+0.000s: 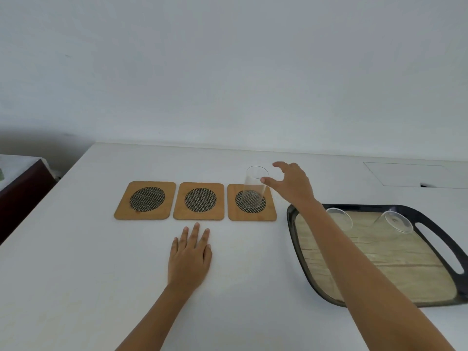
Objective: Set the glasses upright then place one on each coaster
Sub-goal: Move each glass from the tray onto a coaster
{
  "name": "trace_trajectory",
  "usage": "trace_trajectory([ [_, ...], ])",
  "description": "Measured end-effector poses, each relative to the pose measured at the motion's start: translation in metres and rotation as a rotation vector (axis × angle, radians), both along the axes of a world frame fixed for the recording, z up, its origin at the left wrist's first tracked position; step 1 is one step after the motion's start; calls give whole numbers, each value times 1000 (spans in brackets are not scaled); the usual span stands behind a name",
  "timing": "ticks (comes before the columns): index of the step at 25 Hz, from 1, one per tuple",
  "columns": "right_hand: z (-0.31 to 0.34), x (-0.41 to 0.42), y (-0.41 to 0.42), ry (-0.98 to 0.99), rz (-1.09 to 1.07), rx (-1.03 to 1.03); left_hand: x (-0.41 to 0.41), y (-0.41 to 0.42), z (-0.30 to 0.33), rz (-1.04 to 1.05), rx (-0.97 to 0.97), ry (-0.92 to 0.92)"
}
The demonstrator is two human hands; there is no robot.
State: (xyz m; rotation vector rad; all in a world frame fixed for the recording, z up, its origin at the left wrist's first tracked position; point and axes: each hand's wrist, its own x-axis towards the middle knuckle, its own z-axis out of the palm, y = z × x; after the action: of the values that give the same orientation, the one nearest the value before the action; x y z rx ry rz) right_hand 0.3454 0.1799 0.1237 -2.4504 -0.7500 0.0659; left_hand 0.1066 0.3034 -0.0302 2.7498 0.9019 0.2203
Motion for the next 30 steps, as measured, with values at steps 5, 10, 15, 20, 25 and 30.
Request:
trace_trajectory([
  [5,9,5,-88,81,-63,-181,0,-2,1,4,6,5],
  [10,-7,3,-141,181,-43,-207,2,-3,2,21,3,-12],
  [15,-18,0,-148,149,-78,-113,2,-4,4,30,-21,22],
  [20,4,3,-140,95,-59,-26,21,-8,34,51,-301,-65],
  [25,40,-21,-108,90,84,163,54,-62,84,-235,-593,-386],
  [30,41,-68,-70,113,285,183,72,-94,101,-267,-690,-564],
])
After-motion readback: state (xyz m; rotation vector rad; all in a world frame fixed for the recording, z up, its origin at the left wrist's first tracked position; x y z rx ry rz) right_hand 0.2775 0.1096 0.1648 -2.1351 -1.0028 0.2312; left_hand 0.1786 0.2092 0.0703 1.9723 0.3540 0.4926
